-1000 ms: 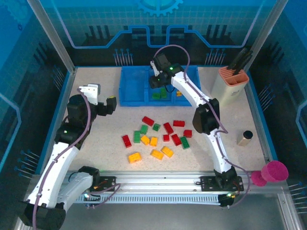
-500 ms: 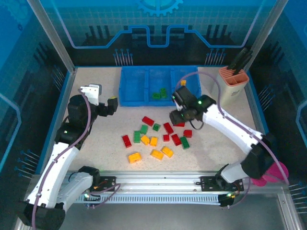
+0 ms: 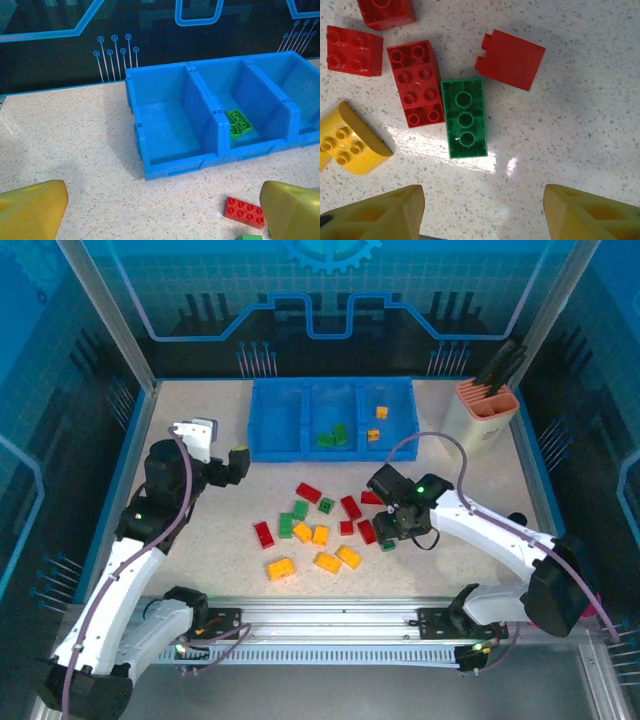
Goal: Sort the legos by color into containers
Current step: Pick up the lego from the bottom-center of the table.
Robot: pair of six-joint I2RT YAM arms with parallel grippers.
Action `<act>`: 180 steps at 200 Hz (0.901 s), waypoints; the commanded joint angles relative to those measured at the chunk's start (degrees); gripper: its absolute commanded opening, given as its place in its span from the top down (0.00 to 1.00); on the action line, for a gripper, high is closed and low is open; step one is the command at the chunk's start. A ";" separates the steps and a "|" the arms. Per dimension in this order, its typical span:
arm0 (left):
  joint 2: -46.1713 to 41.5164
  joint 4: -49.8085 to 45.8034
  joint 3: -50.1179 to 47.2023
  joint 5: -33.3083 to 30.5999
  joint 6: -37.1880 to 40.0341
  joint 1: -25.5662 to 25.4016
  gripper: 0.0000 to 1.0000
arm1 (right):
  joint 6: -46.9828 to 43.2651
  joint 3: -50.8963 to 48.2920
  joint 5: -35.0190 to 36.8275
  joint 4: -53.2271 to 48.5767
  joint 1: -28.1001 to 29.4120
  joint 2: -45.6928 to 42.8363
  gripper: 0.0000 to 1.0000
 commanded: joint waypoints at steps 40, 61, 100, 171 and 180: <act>0.62 -2.22 2.17 -2.38 2.79 -0.36 0.01 | 0.29 0.23 0.08 2.35 2.91 9.96 0.33; 0.87 -2.30 1.92 -1.95 2.63 -0.43 0.01 | 0.60 0.30 0.96 2.60 3.45 11.17 0.33; 1.30 -1.96 1.25 -1.77 2.28 -0.39 0.01 | 0.60 -0.50 1.09 3.83 3.45 13.66 0.33; 2.42 -1.69 1.37 -2.38 2.61 -0.34 0.01 | 0.53 -2.47 -1.17 8.33 2.42 18.70 0.35; 2.65 -1.73 1.51 -2.39 2.64 -0.32 0.01 | 0.51 -2.72 -1.32 8.82 2.20 19.00 0.35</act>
